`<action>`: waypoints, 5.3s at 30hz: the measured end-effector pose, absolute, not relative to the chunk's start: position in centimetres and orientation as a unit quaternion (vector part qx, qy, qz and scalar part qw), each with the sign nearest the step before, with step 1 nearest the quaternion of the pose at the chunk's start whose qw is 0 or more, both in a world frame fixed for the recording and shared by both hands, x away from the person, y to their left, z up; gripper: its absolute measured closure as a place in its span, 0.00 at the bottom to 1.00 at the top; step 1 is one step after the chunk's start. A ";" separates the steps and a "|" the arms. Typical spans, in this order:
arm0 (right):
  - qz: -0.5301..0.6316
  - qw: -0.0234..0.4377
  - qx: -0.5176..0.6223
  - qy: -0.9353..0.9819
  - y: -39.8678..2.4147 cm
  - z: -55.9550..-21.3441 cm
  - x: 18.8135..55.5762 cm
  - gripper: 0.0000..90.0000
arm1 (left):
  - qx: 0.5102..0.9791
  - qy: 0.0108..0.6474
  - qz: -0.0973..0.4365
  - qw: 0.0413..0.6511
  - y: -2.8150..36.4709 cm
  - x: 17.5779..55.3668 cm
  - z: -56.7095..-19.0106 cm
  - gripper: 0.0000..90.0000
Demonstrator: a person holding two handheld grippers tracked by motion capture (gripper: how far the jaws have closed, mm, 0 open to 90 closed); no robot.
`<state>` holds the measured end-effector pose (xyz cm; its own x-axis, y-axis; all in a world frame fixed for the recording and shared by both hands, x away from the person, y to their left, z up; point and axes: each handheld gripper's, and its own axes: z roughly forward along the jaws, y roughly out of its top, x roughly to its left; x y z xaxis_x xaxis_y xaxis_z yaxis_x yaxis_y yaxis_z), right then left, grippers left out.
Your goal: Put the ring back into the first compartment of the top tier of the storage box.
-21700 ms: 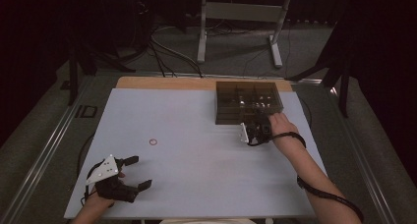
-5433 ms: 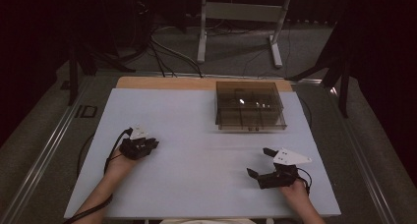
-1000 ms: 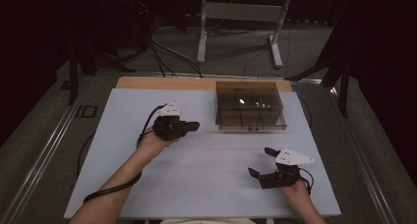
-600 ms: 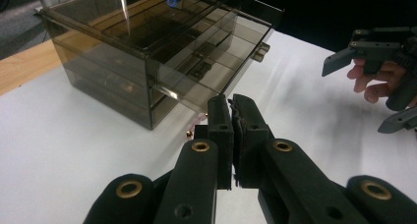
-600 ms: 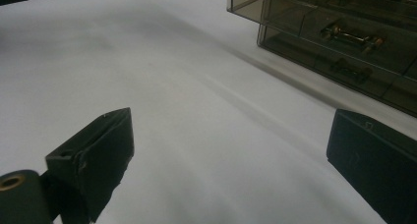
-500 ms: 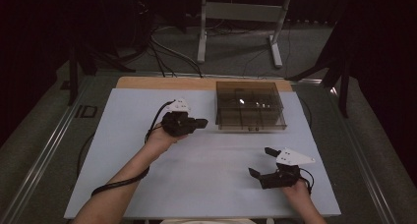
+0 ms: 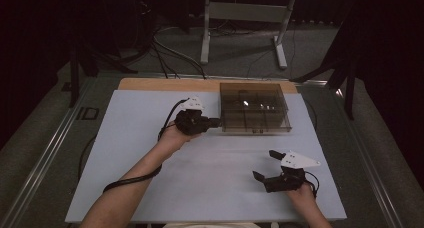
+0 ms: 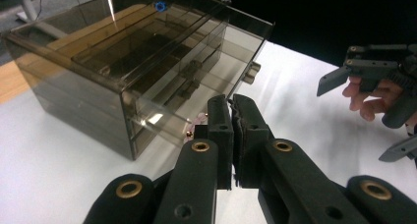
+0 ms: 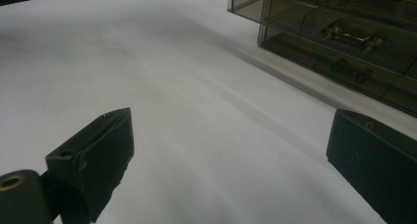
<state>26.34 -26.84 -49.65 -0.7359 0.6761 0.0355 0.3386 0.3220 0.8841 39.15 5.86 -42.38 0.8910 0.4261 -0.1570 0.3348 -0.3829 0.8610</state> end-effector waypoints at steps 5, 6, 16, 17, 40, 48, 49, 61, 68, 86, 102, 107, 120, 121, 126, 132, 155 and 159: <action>0.488 0.172 0.319 0.794 -26.8 -49.6 26.3 0.05 | 0.829 0.227 0.045 0.509 5.3 39.3 -42.3 0.99; 0.489 0.173 0.318 0.794 -26.8 -49.6 26.3 0.05 | 0.829 0.227 0.045 0.509 5.3 39.3 -42.3 0.99; 0.489 0.173 0.318 0.794 -26.9 -49.6 26.3 0.05 | 0.828 0.220 0.043 0.514 4.0 40.3 -41.8 0.99; 0.489 0.173 0.318 0.793 -26.9 -49.6 26.3 0.05 | 0.828 0.221 0.041 0.514 3.8 40.4 -41.8 0.99; 0.495 0.170 0.317 0.791 -27.0 -49.5 26.2 0.05 | 0.828 0.233 0.033 0.509 0.8 42.6 -42.9 0.99; 0.497 0.170 0.317 0.790 -27.1 -49.5 26.2 0.05 | 0.835 0.233 0.039 0.497 -0.1 43.0 -43.2 0.99; 0.497 0.170 0.317 0.790 -27.1 -49.5 26.2 0.05 | 0.835 0.233 0.038 0.497 -0.3 43.0 -43.2 0.99; 0.496 0.168 0.318 0.790 -27.1 -49.5 26.2 0.05 | 0.827 0.244 0.049 0.504 -0.7 42.9 -42.7 0.73; 0.495 0.168 0.317 0.791 -27.1 -49.5 26.2 0.05 | 0.815 0.260 0.057 0.515 0.1 42.5 -42.0 0.52; 0.493 0.169 0.316 0.793 -27.0 -49.6 26.3 0.05 | 0.804 0.276 0.053 0.525 2.5 42.1 -41.2 0.07; 0.490 0.167 0.316 0.795 -26.8 -49.6 26.3 0.05 | 0.803 0.280 0.076 0.521 5.5 41.1 -41.7 0.06; 0.489 0.169 0.313 0.796 -26.8 -49.6 26.3 0.05 | 0.800 0.282 0.079 0.524 6.7 40.6 -41.8 0.06; 0.489 0.170 0.315 0.796 -26.7 -49.6 26.3 0.05 | 0.796 0.289 0.103 0.521 10.2 38.9 -41.8 0.06; 0.489 0.170 0.314 0.796 -26.7 -49.6 26.3 0.05 | 0.797 0.288 0.107 0.520 10.5 38.7 -41.9 0.06; 0.487 0.169 0.315 0.797 -26.7 -49.6 26.3 0.05 | 0.794 0.290 0.115 0.521 11.8 37.9 -42.3 0.06; 0.487 0.168 0.317 0.796 -26.7 -49.7 26.3 0.05 | 0.796 0.291 0.128 0.515 13.1 36.8 -42.8 0.06; 0.485 0.168 0.316 0.798 -26.5 -49.7 26.4 0.05 | 0.789 0.331 0.139 0.499 17.6 33.2 -46.3 0.06; 0.485 0.168 0.317 0.797 -26.5 -49.7 26.4 0.05 | 0.789 0.335 0.137 0.496 18.1 32.7 -47.0 0.06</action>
